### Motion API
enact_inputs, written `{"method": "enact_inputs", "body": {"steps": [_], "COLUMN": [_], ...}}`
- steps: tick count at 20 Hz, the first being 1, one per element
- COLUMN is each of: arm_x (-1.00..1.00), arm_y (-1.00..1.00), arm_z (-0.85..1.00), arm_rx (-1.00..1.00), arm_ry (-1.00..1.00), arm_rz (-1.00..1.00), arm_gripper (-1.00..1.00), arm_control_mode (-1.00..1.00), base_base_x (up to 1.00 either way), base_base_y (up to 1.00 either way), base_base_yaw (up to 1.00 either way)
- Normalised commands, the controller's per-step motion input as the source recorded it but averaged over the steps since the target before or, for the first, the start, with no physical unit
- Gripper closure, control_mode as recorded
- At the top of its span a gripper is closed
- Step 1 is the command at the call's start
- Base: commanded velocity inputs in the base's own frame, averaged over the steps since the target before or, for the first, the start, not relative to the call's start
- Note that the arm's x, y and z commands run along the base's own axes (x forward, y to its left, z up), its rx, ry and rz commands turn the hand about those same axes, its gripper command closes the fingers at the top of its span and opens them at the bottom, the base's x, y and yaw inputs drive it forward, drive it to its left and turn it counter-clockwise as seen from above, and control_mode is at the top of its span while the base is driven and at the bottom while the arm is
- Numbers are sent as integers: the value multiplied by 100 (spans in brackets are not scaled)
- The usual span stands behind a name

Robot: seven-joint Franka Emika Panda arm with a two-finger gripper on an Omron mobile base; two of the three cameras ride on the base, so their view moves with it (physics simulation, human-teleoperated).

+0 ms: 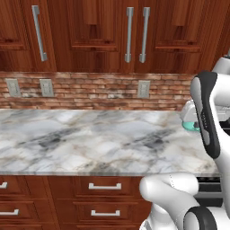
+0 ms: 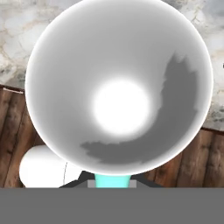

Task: Clear the mugs and bowl far away from the sink.

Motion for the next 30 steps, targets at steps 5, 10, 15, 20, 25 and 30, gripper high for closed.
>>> {"method": "enact_inputs", "body": {"steps": [5, 10, 15, 20, 25, 30], "arm_x": [0, 0, 19, 32, 56, 47], "arm_y": [3, 4, 11, 0, 0, 0], "arm_z": [-60, -71, -71, -45, -18, -26], "arm_rx": [0, 0, 0, 0, 0, 0], "arm_ry": [2, 1, 3, 0, 0, 0], "arm_rz": [-17, -14, -9, -3, 0, 0], "arm_gripper": [100, 100, 100, 100, 100, 100], "arm_control_mode": [-100, -100, -100, -100, -100, -100], "base_base_x": [0, 0, 0, 0, 0, 0], "base_base_y": [0, 0, 0, 0, 0, 0], "base_base_yaw": [0, 0, 0, 0, 0, 0]}}
